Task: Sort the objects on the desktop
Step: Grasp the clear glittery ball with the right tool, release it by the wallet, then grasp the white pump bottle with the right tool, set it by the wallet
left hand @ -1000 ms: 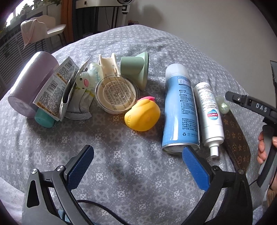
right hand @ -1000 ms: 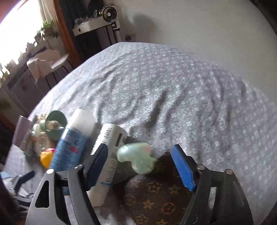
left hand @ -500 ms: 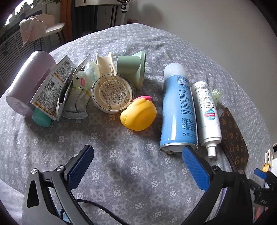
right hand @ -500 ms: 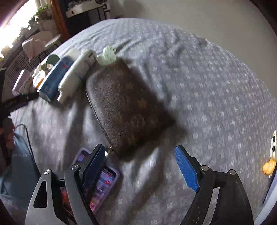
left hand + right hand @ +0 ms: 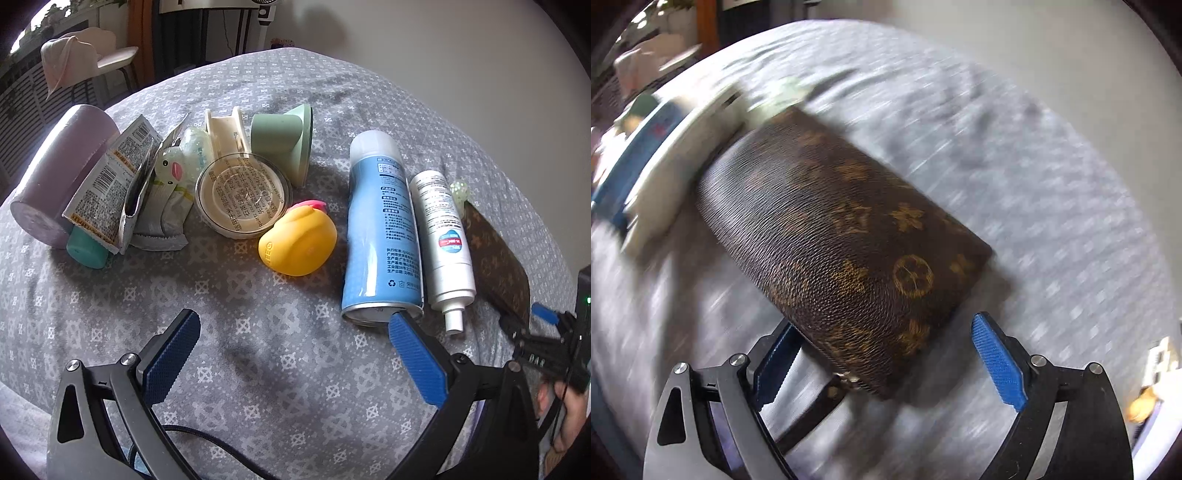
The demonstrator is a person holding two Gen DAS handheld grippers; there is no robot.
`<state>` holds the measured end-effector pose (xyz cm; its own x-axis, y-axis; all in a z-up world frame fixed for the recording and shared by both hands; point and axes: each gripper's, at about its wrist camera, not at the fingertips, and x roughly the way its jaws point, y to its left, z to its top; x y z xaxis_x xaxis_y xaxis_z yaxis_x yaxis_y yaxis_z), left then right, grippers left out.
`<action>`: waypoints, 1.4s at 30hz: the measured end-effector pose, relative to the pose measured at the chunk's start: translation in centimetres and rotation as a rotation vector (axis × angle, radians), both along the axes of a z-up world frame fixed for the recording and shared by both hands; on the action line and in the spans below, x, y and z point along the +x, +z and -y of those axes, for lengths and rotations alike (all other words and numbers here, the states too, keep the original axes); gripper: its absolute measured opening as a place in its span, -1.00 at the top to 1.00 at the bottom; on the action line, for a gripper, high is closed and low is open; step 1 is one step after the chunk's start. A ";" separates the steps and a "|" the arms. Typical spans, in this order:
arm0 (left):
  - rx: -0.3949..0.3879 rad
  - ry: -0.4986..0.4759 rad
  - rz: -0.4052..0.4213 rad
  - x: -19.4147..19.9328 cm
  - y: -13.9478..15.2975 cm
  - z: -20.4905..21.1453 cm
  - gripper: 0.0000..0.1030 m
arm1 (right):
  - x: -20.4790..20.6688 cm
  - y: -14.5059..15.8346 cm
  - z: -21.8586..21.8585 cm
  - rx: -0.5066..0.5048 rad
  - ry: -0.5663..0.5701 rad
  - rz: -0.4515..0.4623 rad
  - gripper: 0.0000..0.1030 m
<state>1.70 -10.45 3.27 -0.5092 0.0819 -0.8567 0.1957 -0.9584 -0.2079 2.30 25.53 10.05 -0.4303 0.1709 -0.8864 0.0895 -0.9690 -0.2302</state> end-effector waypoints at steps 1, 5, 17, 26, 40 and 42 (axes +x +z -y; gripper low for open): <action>0.001 0.000 0.003 -0.1 -0.1 0.0 -0.99 | -1.0 0.3 -0.6 0.038 -0.025 -0.035 -0.76; 0.002 0.000 -0.005 0.0 0.0 0.1 -0.99 | -2.7 1.4 -3.3 -0.117 -0.100 -0.027 -0.76; -0.064 -0.047 -0.099 1.6 2.4 -1.8 -0.99 | 11.8 6.7 -13.6 -0.226 -0.320 -0.284 -0.76; -0.123 -0.036 -0.065 1.3 2.1 -2.3 -0.99 | 17.7 6.6 -31.4 -0.148 -0.651 -0.299 -0.76; -0.232 -0.061 -0.010 1.2 1.0 -3.8 -0.99 | 10.4 1.1 -38.6 -0.129 -0.657 -0.179 -0.28; -0.233 -0.062 -0.011 1.3 1.0 -3.8 -0.99 | 11.1 1.4 -38.8 -0.207 -0.684 -0.210 0.02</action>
